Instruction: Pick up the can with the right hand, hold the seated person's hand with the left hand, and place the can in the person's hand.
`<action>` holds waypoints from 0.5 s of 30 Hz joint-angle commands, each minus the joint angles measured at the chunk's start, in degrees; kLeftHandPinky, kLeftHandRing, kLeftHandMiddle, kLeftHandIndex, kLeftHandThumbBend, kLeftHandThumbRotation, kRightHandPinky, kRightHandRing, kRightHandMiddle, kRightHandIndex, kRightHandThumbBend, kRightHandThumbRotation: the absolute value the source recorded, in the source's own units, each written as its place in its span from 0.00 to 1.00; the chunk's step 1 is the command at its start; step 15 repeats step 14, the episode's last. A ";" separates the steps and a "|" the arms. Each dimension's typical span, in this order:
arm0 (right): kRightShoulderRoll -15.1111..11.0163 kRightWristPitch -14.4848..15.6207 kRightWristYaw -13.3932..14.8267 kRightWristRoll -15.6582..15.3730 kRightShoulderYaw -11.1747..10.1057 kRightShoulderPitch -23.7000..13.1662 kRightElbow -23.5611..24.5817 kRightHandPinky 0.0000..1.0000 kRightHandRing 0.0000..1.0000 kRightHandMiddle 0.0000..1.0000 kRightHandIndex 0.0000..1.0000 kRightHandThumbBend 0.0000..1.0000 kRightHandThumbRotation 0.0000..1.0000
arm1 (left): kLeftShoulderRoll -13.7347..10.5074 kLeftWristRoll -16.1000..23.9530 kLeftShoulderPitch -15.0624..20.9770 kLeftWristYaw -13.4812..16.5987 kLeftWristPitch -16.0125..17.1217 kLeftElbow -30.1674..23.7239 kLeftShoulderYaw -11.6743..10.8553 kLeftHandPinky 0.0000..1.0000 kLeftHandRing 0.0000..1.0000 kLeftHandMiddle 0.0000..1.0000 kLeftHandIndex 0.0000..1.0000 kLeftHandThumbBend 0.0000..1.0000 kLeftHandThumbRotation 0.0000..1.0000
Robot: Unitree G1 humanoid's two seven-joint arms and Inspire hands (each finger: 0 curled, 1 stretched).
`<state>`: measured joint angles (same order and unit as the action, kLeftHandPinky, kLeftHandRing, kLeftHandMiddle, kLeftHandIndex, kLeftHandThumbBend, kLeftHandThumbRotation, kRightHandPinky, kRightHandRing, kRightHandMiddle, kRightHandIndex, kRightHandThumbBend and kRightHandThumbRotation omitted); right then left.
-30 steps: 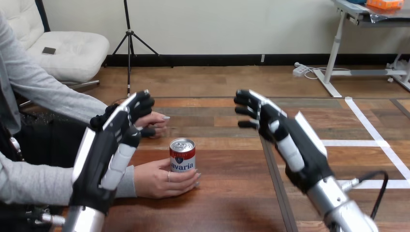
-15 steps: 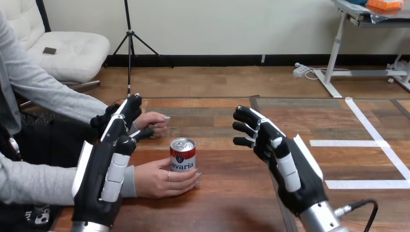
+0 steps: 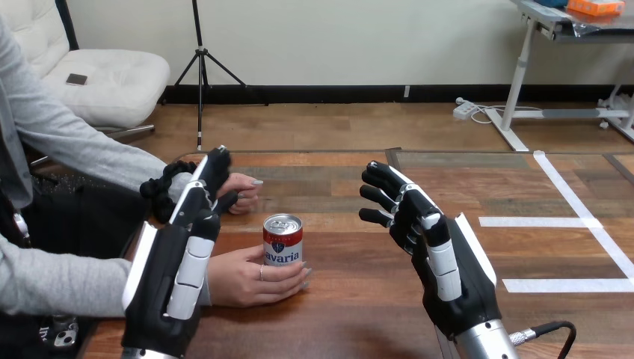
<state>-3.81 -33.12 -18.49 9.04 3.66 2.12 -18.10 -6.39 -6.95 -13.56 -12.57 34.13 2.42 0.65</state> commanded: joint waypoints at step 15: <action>0.07 0.40 -0.15 1.45 -1.00 -0.92 4.03 0.82 0.90 0.90 0.87 0.90 1.00 | 2.66 -8.05 2.25 -3.24 -1.37 -1.29 0.17 1.00 0.98 0.97 0.96 0.71 1.00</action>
